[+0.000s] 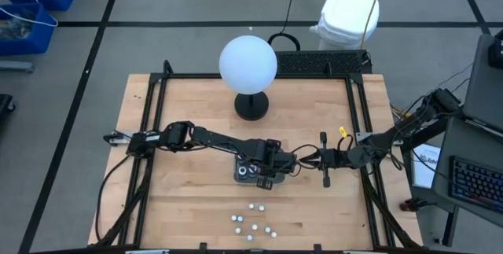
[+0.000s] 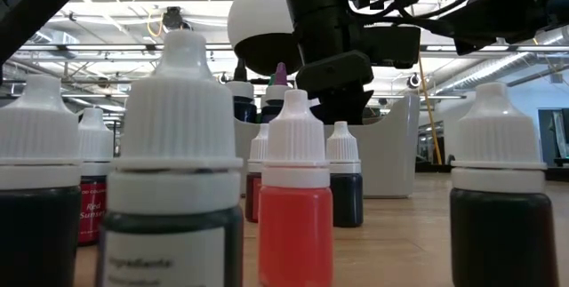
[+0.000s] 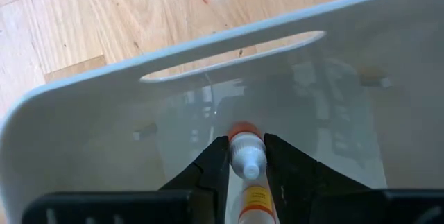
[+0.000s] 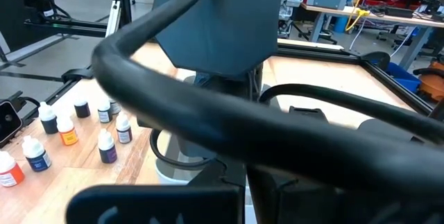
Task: Pick & Place food coloring
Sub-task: Put the small orange food coloring bottle into the gray bin
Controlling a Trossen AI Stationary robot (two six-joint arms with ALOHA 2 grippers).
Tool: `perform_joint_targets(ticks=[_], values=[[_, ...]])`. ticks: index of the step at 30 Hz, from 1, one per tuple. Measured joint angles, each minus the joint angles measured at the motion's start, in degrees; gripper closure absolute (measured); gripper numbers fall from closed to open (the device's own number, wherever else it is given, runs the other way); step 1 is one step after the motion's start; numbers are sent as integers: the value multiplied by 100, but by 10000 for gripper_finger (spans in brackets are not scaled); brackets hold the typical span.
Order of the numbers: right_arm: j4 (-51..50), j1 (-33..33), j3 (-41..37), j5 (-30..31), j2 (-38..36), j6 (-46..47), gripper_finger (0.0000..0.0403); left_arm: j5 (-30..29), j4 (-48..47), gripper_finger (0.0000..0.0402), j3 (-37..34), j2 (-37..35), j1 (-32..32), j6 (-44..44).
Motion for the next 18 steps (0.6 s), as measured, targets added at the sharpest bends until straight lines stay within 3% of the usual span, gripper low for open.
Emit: perform_joint_targets(ticks=[11,18], values=[[7,0,2,0,0,-13,403,2,-428,203,386,2,-2,1],[22,0,4,-2,0,-42,403,-4,-1782,169,1585,2,-96,-156]])
